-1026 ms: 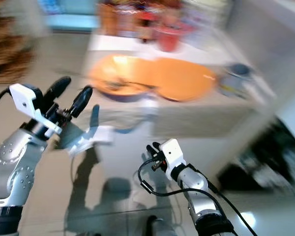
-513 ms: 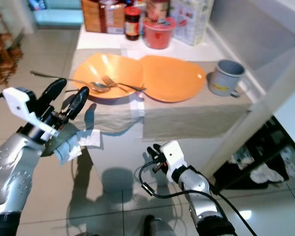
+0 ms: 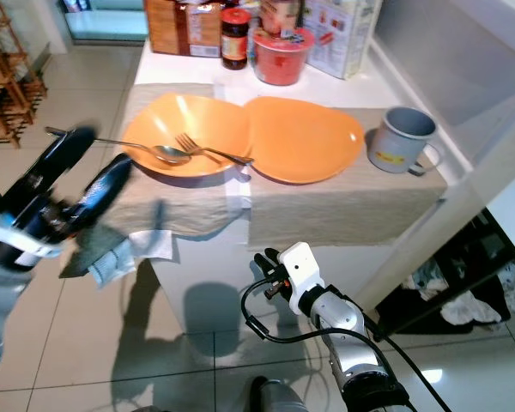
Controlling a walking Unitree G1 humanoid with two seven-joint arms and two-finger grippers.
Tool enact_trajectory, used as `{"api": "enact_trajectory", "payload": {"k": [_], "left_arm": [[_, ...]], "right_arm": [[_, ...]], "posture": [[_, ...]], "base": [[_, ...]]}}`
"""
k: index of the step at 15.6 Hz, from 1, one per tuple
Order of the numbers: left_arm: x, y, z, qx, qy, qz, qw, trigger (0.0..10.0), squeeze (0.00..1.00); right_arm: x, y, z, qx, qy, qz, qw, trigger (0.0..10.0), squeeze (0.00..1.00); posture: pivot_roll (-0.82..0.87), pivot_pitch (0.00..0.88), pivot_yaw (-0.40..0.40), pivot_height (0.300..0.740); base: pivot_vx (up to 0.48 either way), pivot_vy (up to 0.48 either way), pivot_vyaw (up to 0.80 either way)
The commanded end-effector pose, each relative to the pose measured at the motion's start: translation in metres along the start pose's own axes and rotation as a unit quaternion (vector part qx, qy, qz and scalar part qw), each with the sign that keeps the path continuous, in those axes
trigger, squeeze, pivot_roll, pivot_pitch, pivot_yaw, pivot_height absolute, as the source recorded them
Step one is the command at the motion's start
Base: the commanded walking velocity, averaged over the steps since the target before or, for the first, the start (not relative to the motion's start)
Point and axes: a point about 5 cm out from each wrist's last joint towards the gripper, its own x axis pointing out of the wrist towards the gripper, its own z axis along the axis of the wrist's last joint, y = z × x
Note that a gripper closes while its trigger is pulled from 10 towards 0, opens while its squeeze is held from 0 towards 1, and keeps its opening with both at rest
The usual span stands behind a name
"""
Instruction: Setting the table
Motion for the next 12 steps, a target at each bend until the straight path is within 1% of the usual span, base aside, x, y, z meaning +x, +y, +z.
{"api": "enact_trajectory", "payload": {"k": [1,2,3,4,5,6,7,8,9,10,11,12], "left_arm": [[-0.011,0.032,0.008,0.023,-0.036,0.119,0.992,10.0,0.0],[-0.011,0.032,0.008,0.023,-0.036,0.119,0.992,10.0,0.0],[-0.012,0.04,0.011,0.03,-0.046,0.149,0.987,10.0,0.0],[-0.012,0.044,0.016,0.032,-0.062,0.164,0.984,10.0,0.0],[-0.009,0.044,0.023,0.026,-0.085,0.163,0.983,10.0,0.0],[-0.005,0.04,0.032,0.017,-0.109,0.14,0.984,10.0,0.0],[-0.002,0.035,0.03,0.009,-0.107,0.118,0.987,10.0,0.0],[0.001,0.032,0.024,0.0,-0.101,0.108,0.989,10.0,0.0],[0.009,0.022,0.005,-0.019,-0.076,0.084,0.993,10.0,0.0],[0.01,0.021,0.003,-0.02,-0.073,0.084,0.994,10.0,0.0],[0.018,0.024,-0.011,-0.017,-0.054,0.093,0.994,10.0,0.0],[0.024,0.028,-0.018,-0.011,-0.045,0.101,0.994,10.0,0.0]], "right_arm": [[-0.002,-0.003,0.0,0.008,-0.006,-0.007,1.0,10.0,0.0],[-0.002,-0.003,0.0,0.008,-0.006,-0.007,1.0,10.0,0.0],[-0.002,-0.003,0.0,0.008,-0.006,-0.007,1.0,10.0,0.0],[-0.002,-0.003,0.0,0.008,-0.006,-0.006,1.0,10.0,0.0],[-0.002,-0.003,0.0,0.007,-0.006,-0.006,1.0,10.0,0.0],[-0.003,-0.003,0.0,0.006,-0.005,-0.006,1.0,10.0,0.0],[-0.004,-0.003,0.0,0.006,-0.005,-0.007,1.0,10.0,0.0],[-0.004,-0.003,-0.001,0.006,-0.005,-0.008,1.0,10.0,0.0],[-0.004,-0.003,-0.001,0.006,-0.005,-0.008,1.0,10.0,0.0],[-0.004,-0.003,-0.001,0.006,-0.005,-0.008,1.0,10.0,0.0],[-0.005,-0.004,-0.001,0.006,-0.005,-0.008,1.0,10.0,0.0],[-0.005,-0.003,-0.001,0.005,-0.005,-0.008,1.0,10.0,0.0]], "posture": [[-0.03,0.077,-0.031,0.74],[-0.03,0.077,-0.031,0.74],[-0.03,0.077,-0.031,0.74],[-0.04,0.077,-0.033,0.74],[-0.04,0.078,-0.033,0.74],[-0.04,0.079,-0.032,0.74],[-0.04,0.079,-0.031,0.74],[-0.04,0.079,-0.032,0.74],[-0.04,0.079,-0.031,0.74],[-0.04,0.079,-0.031,0.74],[-0.04,0.08,-0.036,0.74],[-0.04,0.078,-0.037,0.74]], "base": [[0.0,0.0,0.0],[0.0,0.0,0.0],[0.0,0.0,0.0],[0.0,0.0,0.0],[0.0,0.0,0.0],[0.0,0.0,0.0],[0.0,0.0,0.0],[0.0,0.0,0.0],[0.0,0.0,0.0],[0.0,0.0,0.0],[0.0,0.0,0.0],[0.0,0.0,0.0]]}}
